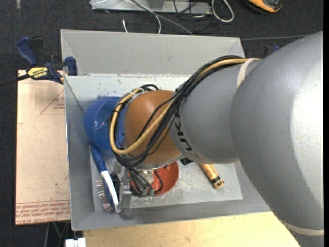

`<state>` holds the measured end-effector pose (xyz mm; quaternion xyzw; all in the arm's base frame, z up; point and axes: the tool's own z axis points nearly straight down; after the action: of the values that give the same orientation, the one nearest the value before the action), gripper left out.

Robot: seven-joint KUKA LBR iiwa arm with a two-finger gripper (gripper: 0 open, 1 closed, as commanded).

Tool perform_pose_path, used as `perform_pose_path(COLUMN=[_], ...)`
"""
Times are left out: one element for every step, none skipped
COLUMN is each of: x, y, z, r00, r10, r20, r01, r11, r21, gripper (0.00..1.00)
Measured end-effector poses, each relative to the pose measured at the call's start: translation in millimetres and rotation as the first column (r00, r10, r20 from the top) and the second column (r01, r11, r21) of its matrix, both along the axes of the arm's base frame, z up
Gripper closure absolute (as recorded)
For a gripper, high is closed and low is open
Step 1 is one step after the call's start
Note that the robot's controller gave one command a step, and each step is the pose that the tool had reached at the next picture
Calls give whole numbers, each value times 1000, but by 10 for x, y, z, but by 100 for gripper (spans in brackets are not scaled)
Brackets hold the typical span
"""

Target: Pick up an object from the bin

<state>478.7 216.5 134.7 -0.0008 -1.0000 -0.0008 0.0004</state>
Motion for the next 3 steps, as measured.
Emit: perform_pose_path(x=[-4, 332, 195], y=[-8, 185, -92], z=[40, 253, 726], r00=[1000, 1000, 999], r10=[11, -23, 46], r20=[-1, 2, 1], r01=[-11, 23, -46], r11=[1000, 1000, 999], r21=[-1, 1, -1], gripper=[0, 0, 0])
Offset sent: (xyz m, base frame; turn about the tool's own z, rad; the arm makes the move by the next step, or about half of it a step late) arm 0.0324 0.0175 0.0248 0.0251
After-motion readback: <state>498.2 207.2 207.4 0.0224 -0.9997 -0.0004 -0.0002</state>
